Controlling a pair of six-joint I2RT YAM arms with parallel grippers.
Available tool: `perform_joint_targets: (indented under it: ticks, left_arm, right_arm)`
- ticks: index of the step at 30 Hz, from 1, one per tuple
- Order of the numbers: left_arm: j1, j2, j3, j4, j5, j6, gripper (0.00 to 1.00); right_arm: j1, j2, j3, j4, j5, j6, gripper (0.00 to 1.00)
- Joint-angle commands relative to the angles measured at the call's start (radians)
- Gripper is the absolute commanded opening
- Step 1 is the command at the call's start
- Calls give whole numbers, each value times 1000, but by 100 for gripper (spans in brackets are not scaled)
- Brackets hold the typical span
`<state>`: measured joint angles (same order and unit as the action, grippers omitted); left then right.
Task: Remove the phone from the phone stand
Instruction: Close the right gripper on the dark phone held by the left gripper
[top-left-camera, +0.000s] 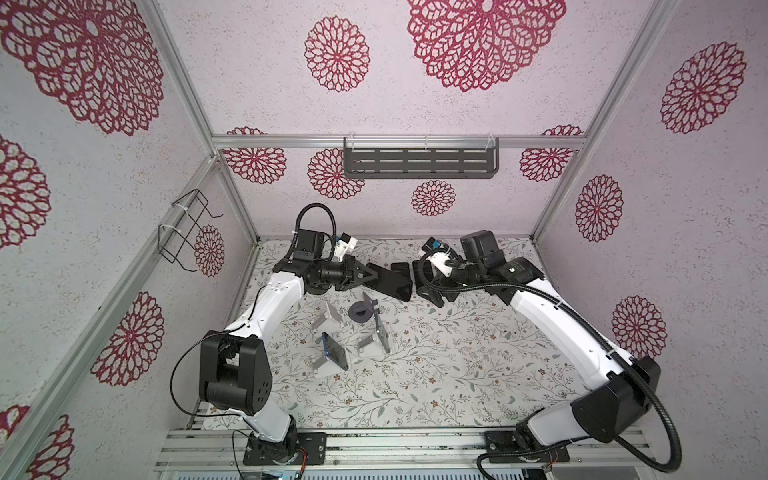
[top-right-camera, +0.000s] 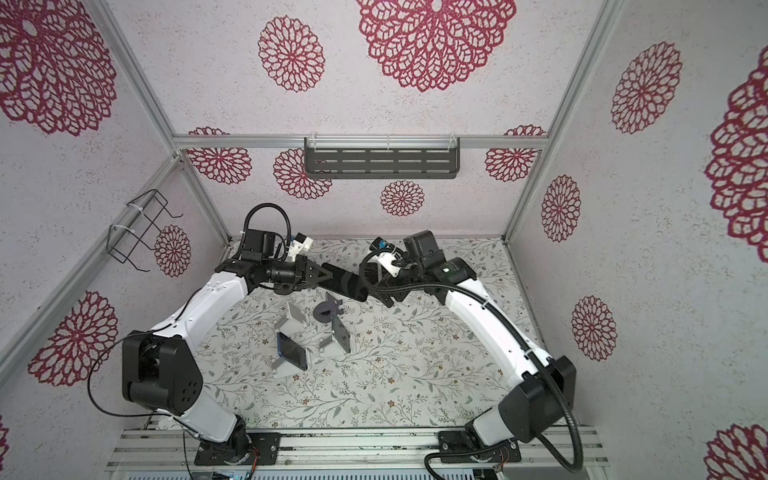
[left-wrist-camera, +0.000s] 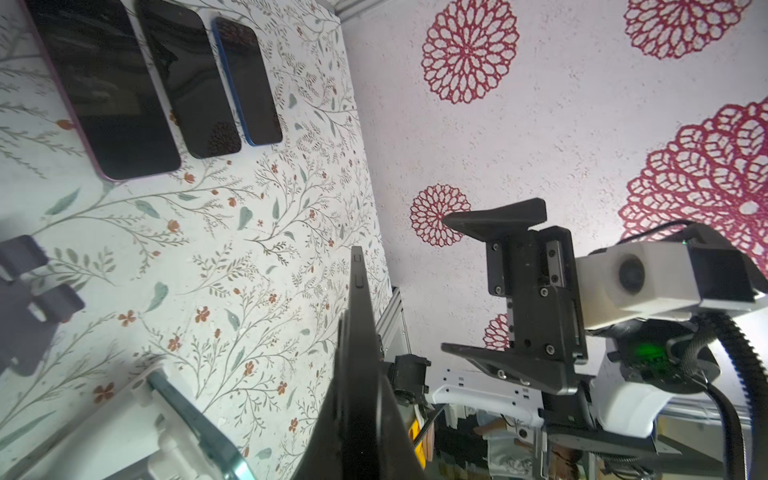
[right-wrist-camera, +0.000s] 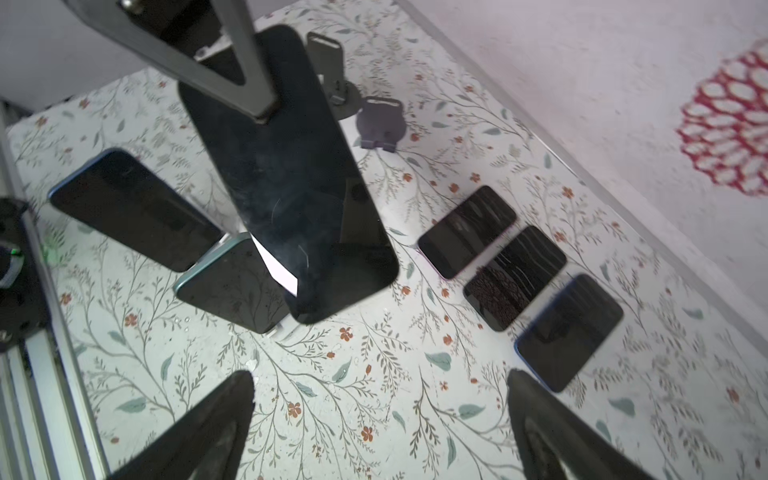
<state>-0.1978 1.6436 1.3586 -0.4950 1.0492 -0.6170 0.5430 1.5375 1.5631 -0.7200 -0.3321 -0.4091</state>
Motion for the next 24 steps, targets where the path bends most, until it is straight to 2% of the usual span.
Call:
perform_joint_targets:
  ticks: [1, 5, 9, 18, 24]
  left_arm:
    - [-5, 20, 20, 9, 87, 14, 0]
    - [-3, 43, 22, 4, 92, 10, 0]
    - [-3, 42, 22, 4, 87, 15, 0]
    - [1, 50, 18, 7, 77, 15, 0]
    - [1, 55, 17, 10, 61, 9, 0]
  right_arm:
    - [27, 110, 138, -127, -58, -219, 99]
    - [74, 202, 227, -148, -27, -289, 99]
    - [87, 256, 272, -164, -52, -316, 99]
    - [101, 345, 332, -191, -83, -290, 99]
    - [107, 344, 325, -134, -60, -264, 92]
